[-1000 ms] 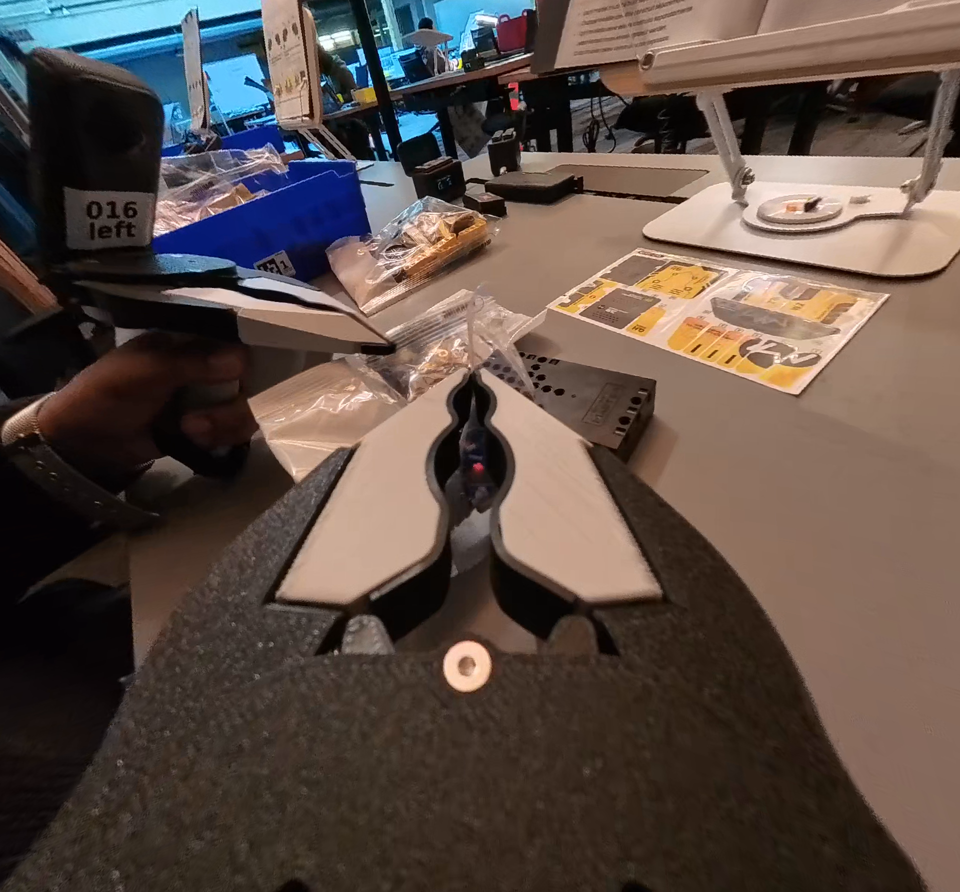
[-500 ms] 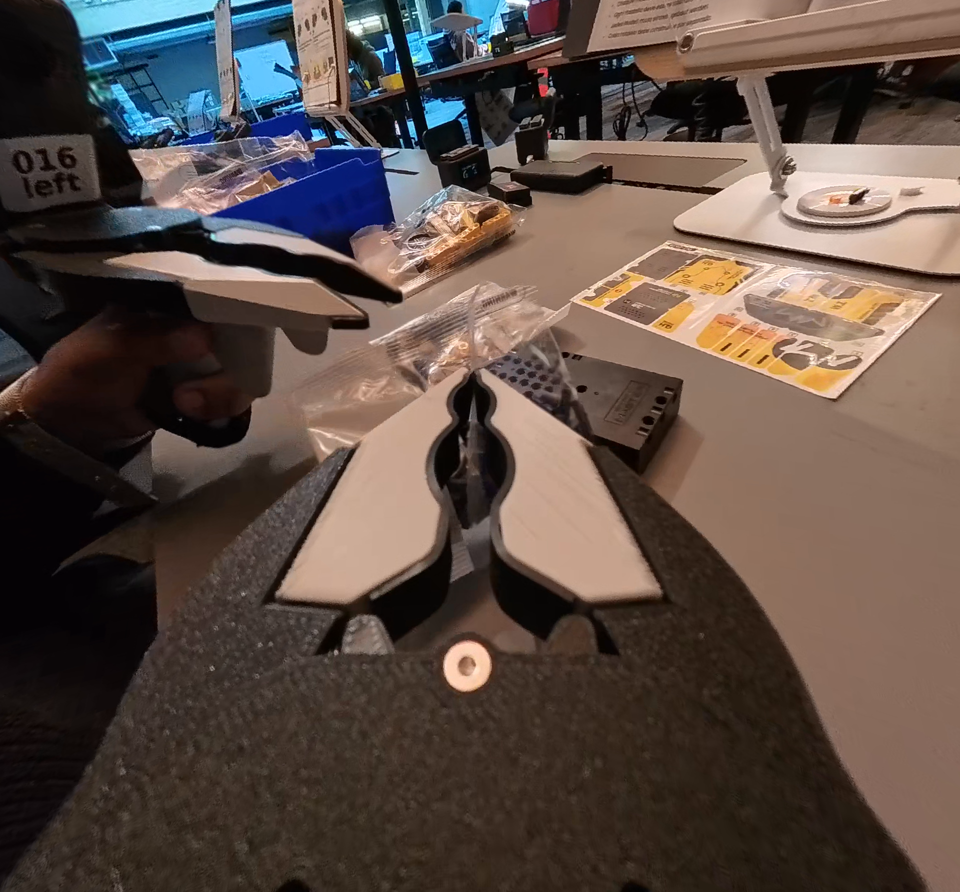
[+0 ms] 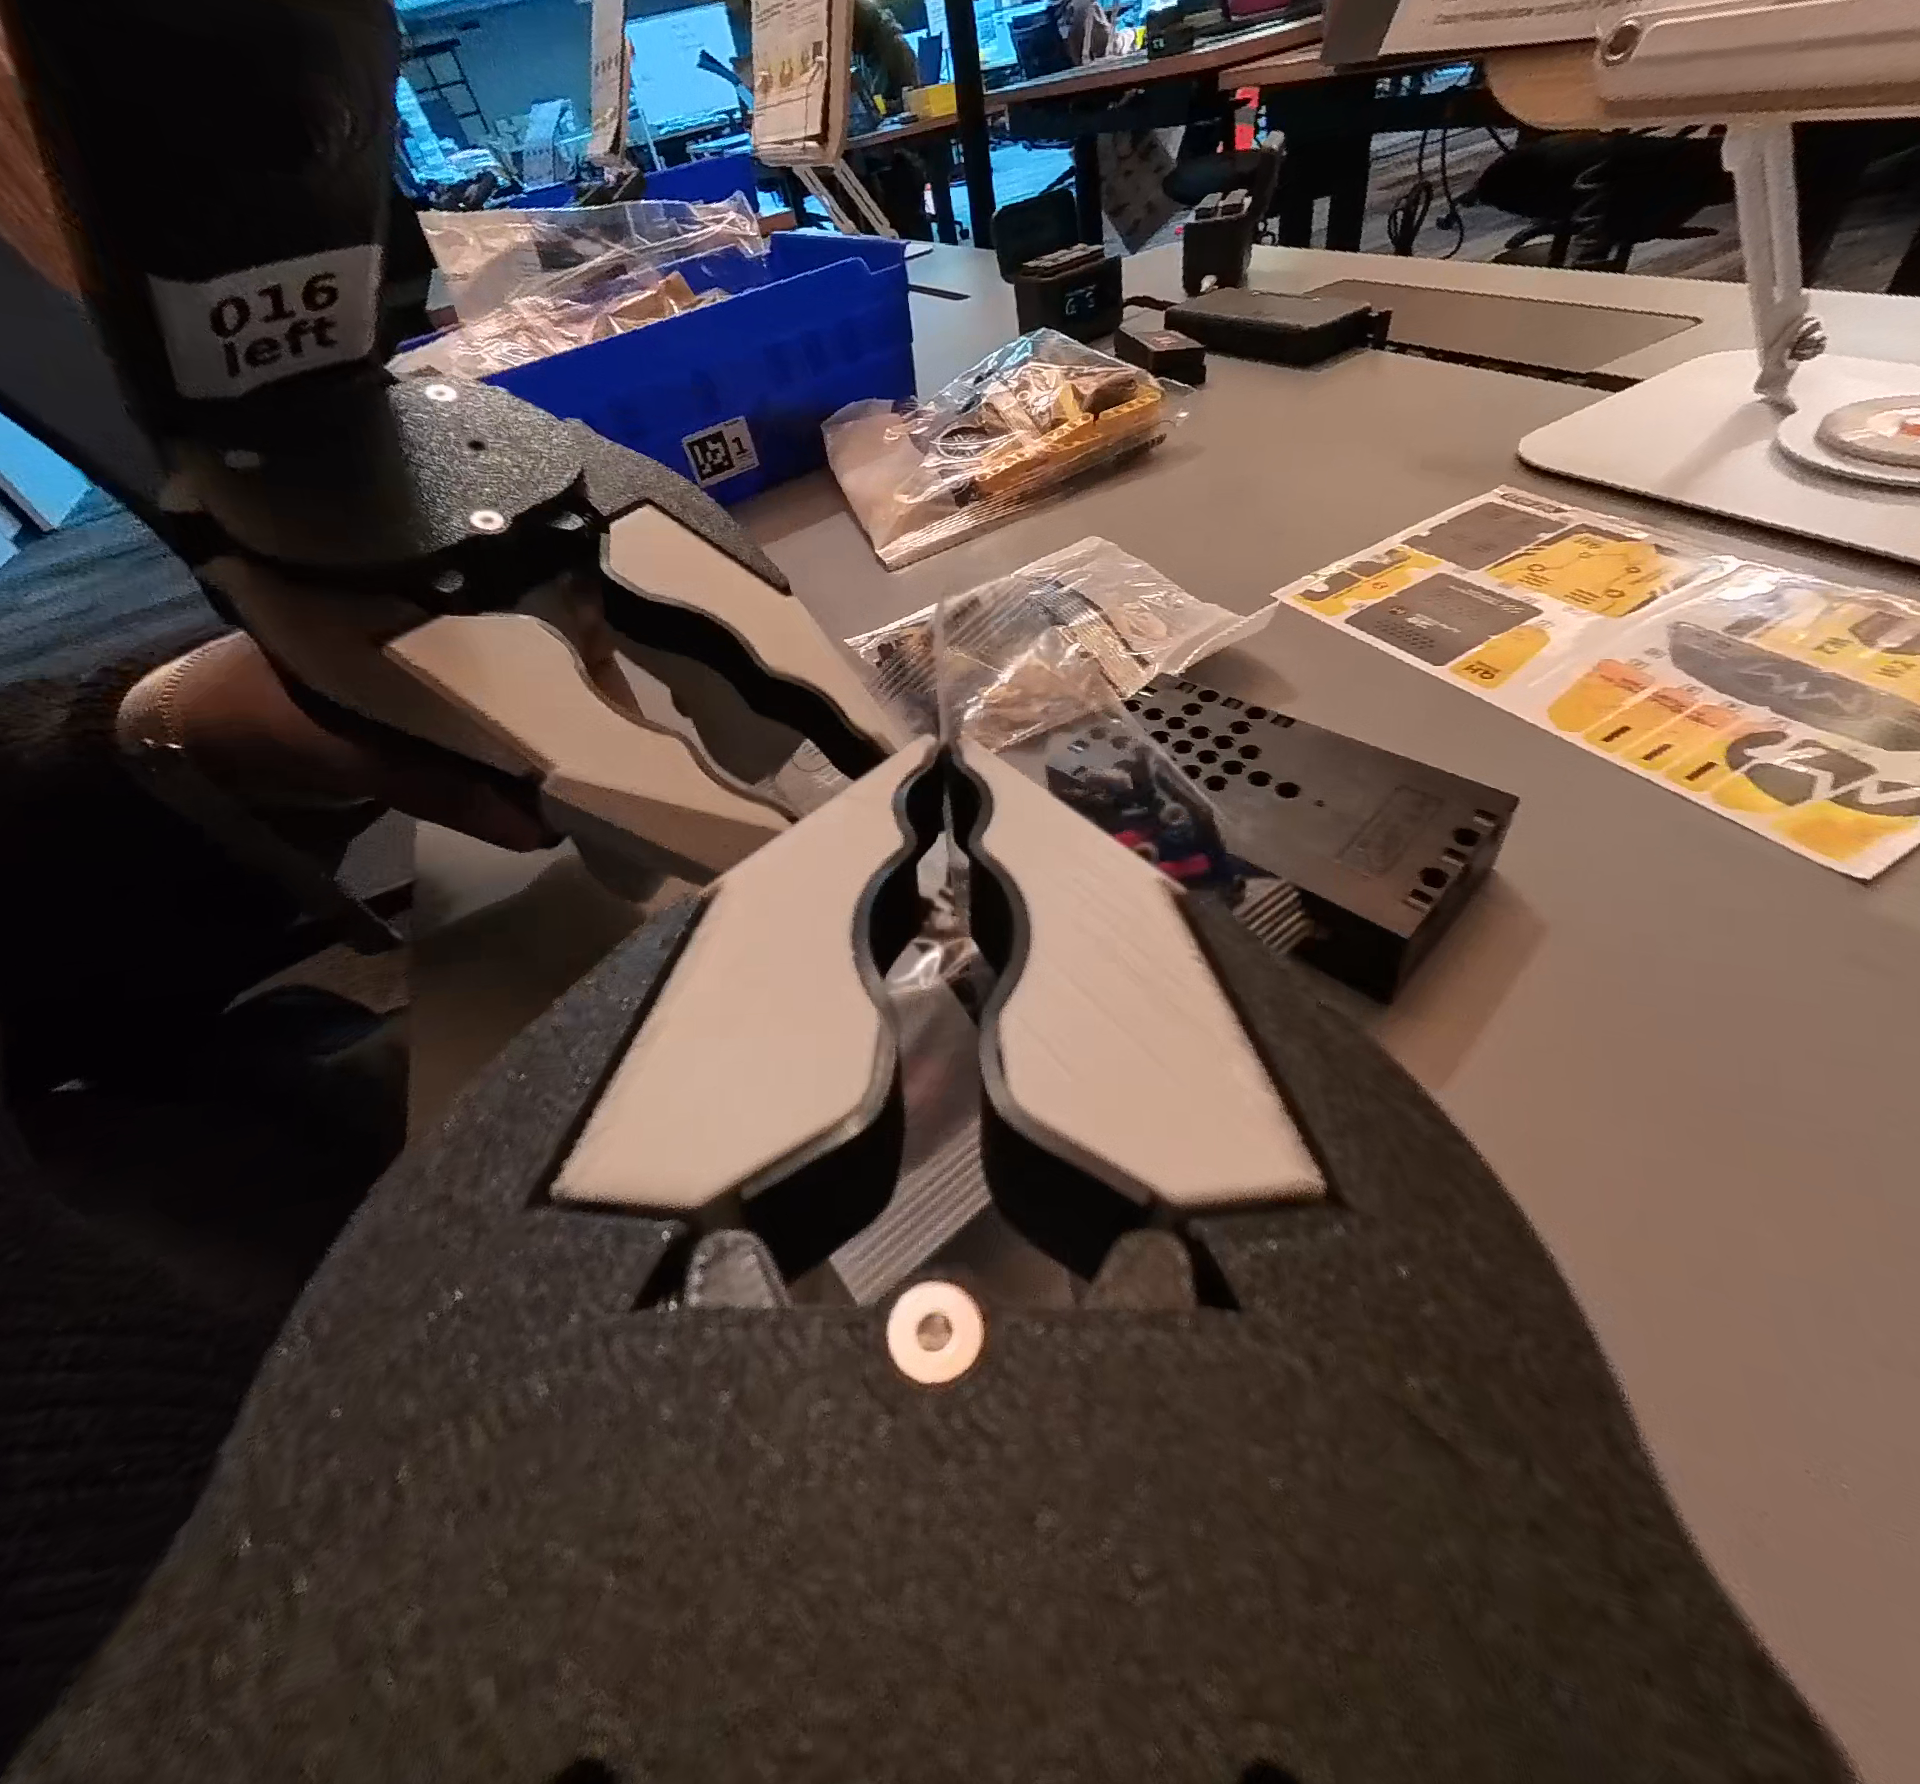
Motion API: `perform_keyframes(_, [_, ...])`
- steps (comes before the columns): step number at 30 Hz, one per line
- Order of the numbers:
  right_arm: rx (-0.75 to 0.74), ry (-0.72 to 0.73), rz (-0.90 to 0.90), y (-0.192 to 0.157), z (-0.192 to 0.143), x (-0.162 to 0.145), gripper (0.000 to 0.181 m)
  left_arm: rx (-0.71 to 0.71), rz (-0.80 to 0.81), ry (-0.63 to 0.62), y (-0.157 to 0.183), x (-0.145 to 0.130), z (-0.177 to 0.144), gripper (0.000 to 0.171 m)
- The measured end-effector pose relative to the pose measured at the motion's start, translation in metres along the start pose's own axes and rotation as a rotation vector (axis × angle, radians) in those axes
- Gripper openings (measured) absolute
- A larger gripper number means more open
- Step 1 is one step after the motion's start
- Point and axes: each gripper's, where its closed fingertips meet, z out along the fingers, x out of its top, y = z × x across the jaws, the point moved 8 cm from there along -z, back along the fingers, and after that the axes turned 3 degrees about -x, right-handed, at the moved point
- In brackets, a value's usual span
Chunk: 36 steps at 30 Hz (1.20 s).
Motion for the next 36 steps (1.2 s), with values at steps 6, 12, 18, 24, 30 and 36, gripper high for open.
perform_keyframes(6, [0.118, -0.008, 0.121, -0.002, 0.001, -0.002, 0.0, -0.094, -0.071, -0.056, 0.002, -0.007, 0.005, 0.029])
perform_keyframes(12, [0.091, -0.003, 0.141, 0.002, 0.001, -0.002, 0.0, -0.086, -0.095, -0.087, 0.0, -0.012, 0.009, 0.024])
perform_keyframes(18, [0.04, 0.003, 0.256, 0.019, -0.004, -0.004, 0.0, -0.086, -0.136, -0.055, -0.007, -0.012, 0.007, 0.0])
perform_keyframes(24, [-0.04, -0.011, 0.295, 0.032, -0.008, -0.006, 0.0, -0.101, -0.161, -0.054, -0.011, -0.015, 0.008, 0.0])
perform_keyframes(30, [-0.122, -0.015, 0.292, 0.039, -0.011, -0.006, 0.0, -0.105, -0.154, -0.059, -0.012, -0.015, 0.006, 0.0])
perform_keyframes(36, [-0.2, -0.028, 0.251, 0.042, -0.013, -0.006, 0.0, -0.121, -0.135, -0.075, -0.011, -0.017, 0.006, 0.0])
